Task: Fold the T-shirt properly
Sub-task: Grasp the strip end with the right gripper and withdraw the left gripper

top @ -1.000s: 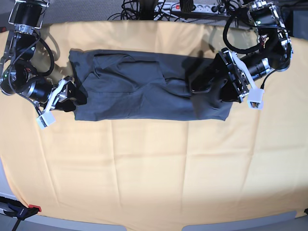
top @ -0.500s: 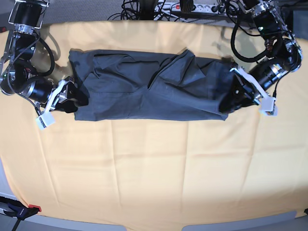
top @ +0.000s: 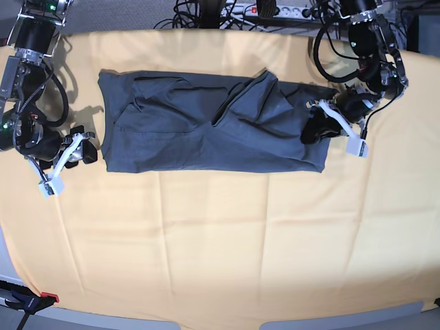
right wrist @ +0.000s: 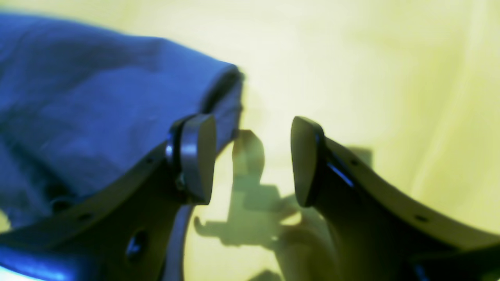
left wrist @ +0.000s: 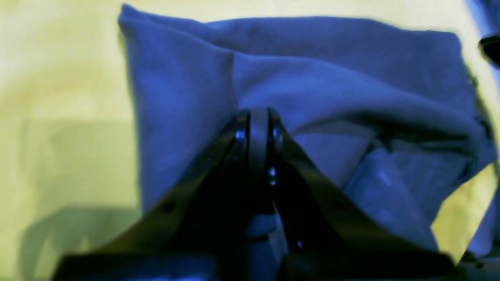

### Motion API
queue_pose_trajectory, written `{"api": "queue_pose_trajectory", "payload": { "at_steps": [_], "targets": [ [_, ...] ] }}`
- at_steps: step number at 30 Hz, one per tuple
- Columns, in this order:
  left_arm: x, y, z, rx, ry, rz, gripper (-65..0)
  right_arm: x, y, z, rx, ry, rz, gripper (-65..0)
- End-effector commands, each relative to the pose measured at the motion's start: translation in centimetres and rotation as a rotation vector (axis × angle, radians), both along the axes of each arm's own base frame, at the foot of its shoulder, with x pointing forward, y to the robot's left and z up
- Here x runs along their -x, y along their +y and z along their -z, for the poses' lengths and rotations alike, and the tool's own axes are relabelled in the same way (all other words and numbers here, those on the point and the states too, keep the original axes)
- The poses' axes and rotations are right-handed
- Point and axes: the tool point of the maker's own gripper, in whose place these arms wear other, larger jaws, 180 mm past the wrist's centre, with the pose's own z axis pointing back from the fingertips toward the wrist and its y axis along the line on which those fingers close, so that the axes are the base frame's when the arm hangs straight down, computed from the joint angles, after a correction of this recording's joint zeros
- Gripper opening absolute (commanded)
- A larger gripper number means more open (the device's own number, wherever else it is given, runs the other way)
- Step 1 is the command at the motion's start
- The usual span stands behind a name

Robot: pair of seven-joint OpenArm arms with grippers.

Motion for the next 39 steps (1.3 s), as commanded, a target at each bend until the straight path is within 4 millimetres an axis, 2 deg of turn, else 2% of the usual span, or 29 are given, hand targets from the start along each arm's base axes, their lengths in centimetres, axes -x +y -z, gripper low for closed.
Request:
{"api": "queue_pose_trajectory", "payload": {
  "at_steps": [1,5,9,11,15,22,28,29,31,32,35,36,39],
  "targets": [
    [-0.3,0.1,-0.3,-0.006,-0.010,0.006,-65.0,0.1,-0.9,-0.4,0.022,-0.013,0.020,-31.1],
    [-0.3,0.5,-0.4,-0.010,-0.010,0.009,-65.0,2.4,-0.6,1.8,-0.024,0.012,0.061,-22.6],
    [-0.4,2.0,-0.9,-0.048,-0.016,0.016,-65.0,4.6,0.4,3.3,-0.093,0.052,0.077,-21.3],
    [-0.4,2.8,-1.1,-0.072,-0.017,0.020,-65.0,5.2,1.5,3.6,-0.138,0.059,0.061,-21.3],
    [-0.3,3.8,-1.5,-0.092,-0.014,0.033,-65.0,5.8,4.6,4.0,-0.247,0.063,0.028,-21.3],
    [-0.4,3.9,-1.9,-0.081,-0.020,0.038,-65.0,6.4,9.8,2.8,-0.435,0.021,-0.092,-21.3],
    [-0.4,3.8,-2.1,-0.067,-0.026,0.039,-65.0,6.5,11.4,2.5,-0.456,-0.018,-0.153,-21.8],
    [-0.4,3.7,-2.3,-0.059,-0.030,0.039,-65.0,6.4,11.4,2.5,-0.455,-0.026,-0.160,-23.3],
    [-0.4,3.7,-2.3,-0.058,-0.031,0.039,-65.0,6.3,11.4,2.3,-0.453,-0.034,-0.168,-31.3],
    [-0.4,3.7,-2.3,-0.058,-0.031,0.039,-65.0,6.3,11.4,2.3,-0.454,-0.039,-0.171,-37.7],
    [-0.4,3.7,-2.3,-0.058,-0.030,0.039,-65.0,6.2,11.5,2.1,-0.455,-0.052,-0.178,-62.8],
    [-0.4,3.7,-2.3,-0.058,-0.030,0.039,-65.0,6.2,11.5,2.1,-0.455,-0.053,-0.178,-65.0],
    [-0.4,3.7,-2.3,-0.058,-0.030,0.039,-65.0,5.8,11.4,1.8,-0.453,-0.063,-0.180,-65.0]
  ]
}}
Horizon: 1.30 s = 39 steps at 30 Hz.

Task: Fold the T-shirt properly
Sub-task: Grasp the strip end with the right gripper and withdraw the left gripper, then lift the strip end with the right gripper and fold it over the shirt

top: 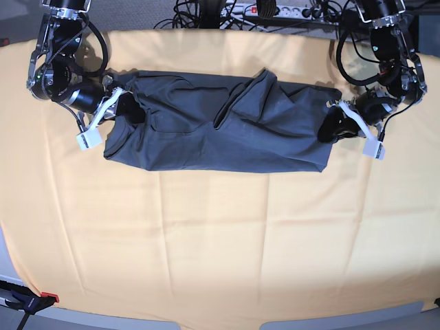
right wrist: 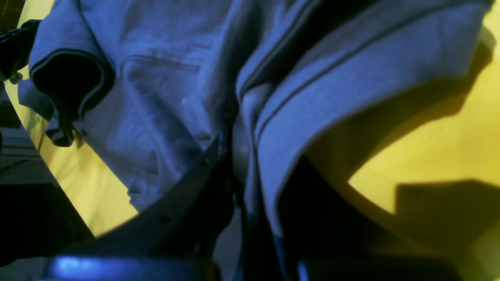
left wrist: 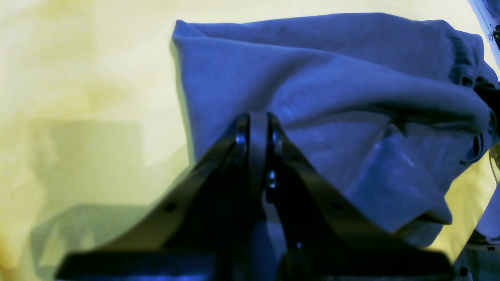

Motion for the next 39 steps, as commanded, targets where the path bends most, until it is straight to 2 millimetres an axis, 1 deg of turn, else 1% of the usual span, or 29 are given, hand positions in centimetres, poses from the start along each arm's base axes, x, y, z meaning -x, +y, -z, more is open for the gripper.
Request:
{"api": "queue_pose_trajectory", "payload": {
  "at_steps": [1,2,4,6,8,10,13,16,18,19,20,21,22,24,26,27,28,30,36,39],
  "targets": [
    [-0.7,0.3,-1.3,0.006,-0.048,-0.002,-65.0,-1.1,-0.1,-1.4,-0.010,-0.056,-0.003,-65.0],
    [-0.7,0.2,-1.4,0.013,-0.051,-0.002,-65.0,-1.6,-0.3,-1.7,-0.006,-0.068,-0.004,-65.0],
    [-0.8,-0.1,-2.3,0.057,-0.074,0.002,-65.0,-2.6,-0.7,-2.5,0.009,-0.096,-0.007,-65.0],
    [-0.9,-0.4,-3.7,0.112,-0.104,0.014,-65.0,-3.7,-1.6,-3.3,0.035,-0.127,-0.006,-65.0],
    [-0.9,-0.3,-5.4,0.154,-0.143,0.021,-65.0,-4.6,-3.0,-4.1,0.072,-0.153,0.002,-65.0],
    [-0.9,0.5,-6.7,0.163,-0.170,0.016,-65.0,-5.3,-5.1,-4.7,0.135,-0.170,0.020,-65.0],
    [-1.2,2.9,-8.4,0.151,-0.206,-0.030,-65.0,-6.5,-9.1,-6.1,0.249,-0.202,0.067,-65.0],
    [-1.2,5.7,-10.0,0.130,-0.251,-0.094,-65.0,-7.6,-13.4,-8.2,0.348,-0.228,0.137,-65.0],
    [-1.0,7.1,-10.5,0.114,-0.267,-0.129,-65.0,-8.1,-15.9,-9.5,0.406,-0.233,0.188,-65.0],
    [-0.9,7.6,-10.7,0.110,-0.272,-0.140,-65.0,-8.2,-16.9,-10.3,0.421,-0.236,0.210,-65.0],
    [-0.7,7.9,-10.7,0.108,-0.273,-0.150,-65.0,-8.4,-17.2,-11.0,0.418,-0.244,0.216,-65.0],
    [-0.7,7.9,-10.7,0.108,-0.271,-0.151,-65.0,-8.3,-17.0,-11.6,0.391,-0.245,0.203,-65.0],
    [-0.5,7.9,-10.5,0.108,-0.264,-0.151,-65.0,-8.2,-16.2,-12.2,0.337,-0.246,0.174,-65.0],
    [-0.3,7.7,-10.1,0.109,-0.253,-0.147,-65.0,-7.2,-13.7,-12.8,0.228,-0.238,0.081,-65.0],
    [-0.1,7.5,-9.7,0.112,-0.240,-0.143,-65.0,-6.1,-10.7,-13.1,0.123,-0.242,-0.018,-65.0],
    [-0.1,7.3,-9.6,0.114,-0.237,-0.140,-65.0,-5.9,-9.1,-13.9,0.037,-0.278,-0.046,-65.0],
    [-0.1,7.3,-9.6,0.115,-0.237,-0.140,-65.0,-5.7,-8.0,-14.2,-0.001,-0.306,-0.067,-65.0],
    [-0.2,7.3,-9.7,0.119,-0.243,-0.143,-65.0,-5.7,-6.3,-14.3,-0.040,-0.337,-0.082,-65.0],
    [-0.2,7.3,-9.7,0.119,-0.243,-0.143,-65.0,-5.1,-0.9,-16.5,-0.131,-0.450,-0.135,-65.0],
    [-0.2,7.3,-9.7,0.120,-0.243,-0.143,-65.0,-4.6,2.4,-16.4,-0.195,-0.444,-0.192,-65.0]
  ]
}}
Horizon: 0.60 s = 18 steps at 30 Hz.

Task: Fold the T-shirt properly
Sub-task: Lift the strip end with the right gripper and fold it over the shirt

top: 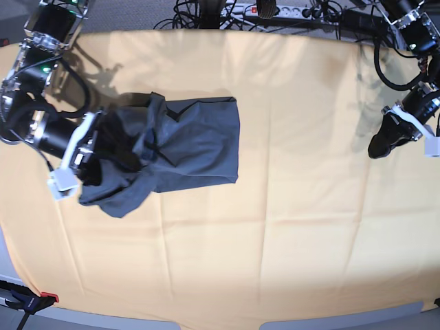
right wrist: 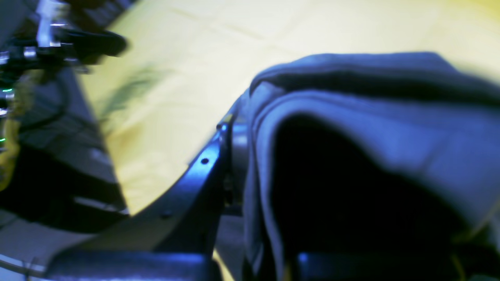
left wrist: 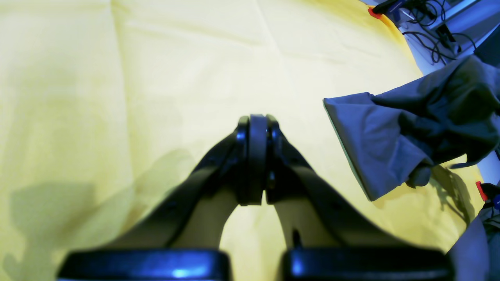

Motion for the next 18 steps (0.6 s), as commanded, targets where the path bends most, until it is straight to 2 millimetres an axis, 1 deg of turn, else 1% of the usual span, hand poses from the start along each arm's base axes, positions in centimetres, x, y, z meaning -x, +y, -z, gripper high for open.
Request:
{"api": "queue_pose_trajectory", "payload": {
  "at_steps": [1,5,6,7,9,13,15,18],
  "targets": [
    [-0.5,0.2,-1.8,-0.004,-0.061,0.004,-65.0,0.0,1.2,-1.4,-0.042,-0.047,-0.035,-65.0],
    [-0.5,0.1,-1.7,-0.004,-0.061,0.005,-65.0,1.2,6.4,-1.3,-0.103,-0.027,-0.173,-65.0],
    [-0.5,0.1,-1.8,-0.004,-0.062,0.005,-65.0,1.6,7.5,-1.4,-0.115,-0.025,-0.205,-65.0],
    [-0.5,0.1,-1.8,-0.003,-0.062,0.005,-65.0,1.8,8.4,-1.0,-0.104,-0.016,-0.225,-65.0],
    [-0.5,0.2,-1.8,-0.003,-0.062,0.004,-65.0,1.8,9.7,0.2,-0.048,0.000,-0.232,-65.0],
    [-0.4,0.2,-1.7,-0.004,-0.058,0.005,-65.0,0.9,11.8,1.7,0.042,-0.026,-0.201,-65.0],
    [-0.4,0.2,-1.6,-0.006,-0.057,0.004,-65.0,0.4,12.8,2.2,0.073,-0.058,-0.179,-65.0],
    [-0.4,0.2,-1.6,-0.005,-0.057,0.004,-65.0,0.0,14.7,2.2,0.055,-0.102,-0.174,-65.0]
  ]
}}
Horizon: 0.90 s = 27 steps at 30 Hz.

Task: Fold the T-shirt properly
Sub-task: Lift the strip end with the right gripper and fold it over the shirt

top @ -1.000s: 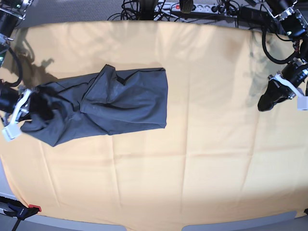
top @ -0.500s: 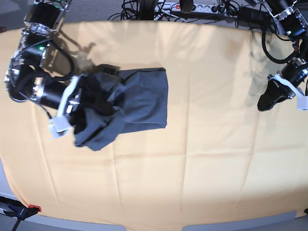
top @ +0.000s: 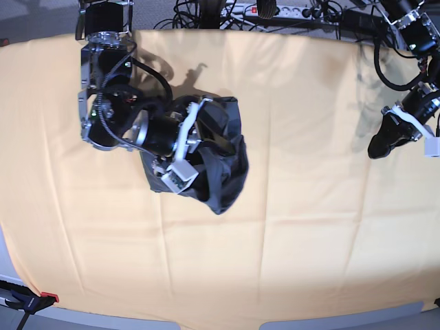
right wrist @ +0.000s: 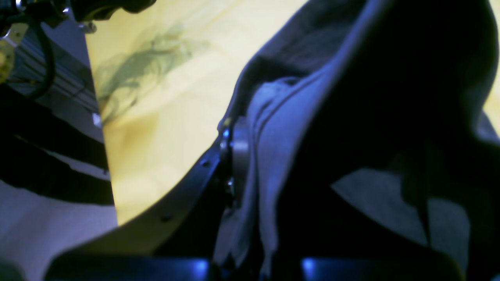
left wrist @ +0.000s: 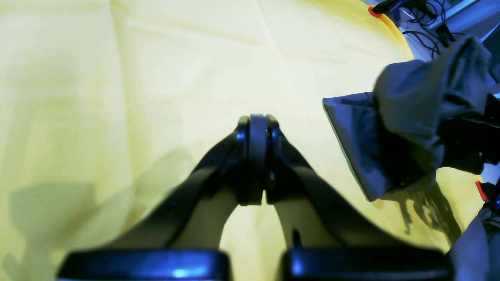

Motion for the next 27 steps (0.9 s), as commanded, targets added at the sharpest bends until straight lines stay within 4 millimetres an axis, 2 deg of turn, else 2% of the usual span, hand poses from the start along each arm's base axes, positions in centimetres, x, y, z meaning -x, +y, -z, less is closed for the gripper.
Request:
{"api": "queue_pose_trajectory", "payload": {
  "at_steps": [1,2,4,5,6,10,13,16,19,22,27],
  "targets": [
    [-0.4,0.2,-1.6,-0.005,-0.057,0.004,-65.0,-0.4,1.0,-1.9,-0.066,-0.053,-0.013,-63.3],
    [-0.4,0.2,-1.6,-0.006,-0.057,0.004,-65.0,-0.2,1.7,-1.9,-0.069,-0.062,-0.029,-53.4],
    [-0.4,0.2,-1.6,-0.006,-0.057,0.004,-65.0,0.5,3.1,-2.0,-0.057,-0.070,-0.086,-28.9],
    [-0.4,0.2,-1.7,-0.006,-0.058,0.004,-65.0,0.7,3.6,-2.4,-0.059,-0.079,-0.108,-19.3],
    [-0.4,0.2,-1.7,-0.006,-0.057,0.004,-65.0,0.6,4.0,-2.9,-0.064,-0.095,-0.123,-13.5],
    [-0.4,0.2,-1.6,-0.007,-0.057,0.004,-65.0,-0.2,4.2,-7.2,-0.060,-0.234,-0.156,-12.3],
    [-0.4,0.2,-1.6,-0.007,-0.056,0.004,-65.0,-1.4,2.2,-8.6,0.062,-0.319,-0.119,-12.7],
    [-0.5,0.3,-1.7,-0.010,-0.058,0.004,-65.0,-2.4,-0.9,-7.8,0.134,-0.312,-0.049,-12.7],
    [-0.5,0.3,-1.8,-0.011,-0.060,0.004,-65.0,-2.2,-3.2,-5.9,0.180,-0.252,-0.016,-12.7],
    [-0.5,0.3,-1.8,-0.009,-0.060,0.005,-65.0,0.3,-3.7,-5.0,0.167,-0.178,-0.093,-12.7],
    [-0.5,0.3,-1.9,-0.007,-0.065,0.003,-65.0,5.2,-2.9,-5.1,0.119,-0.155,-0.198,-12.7]
  ]
}}
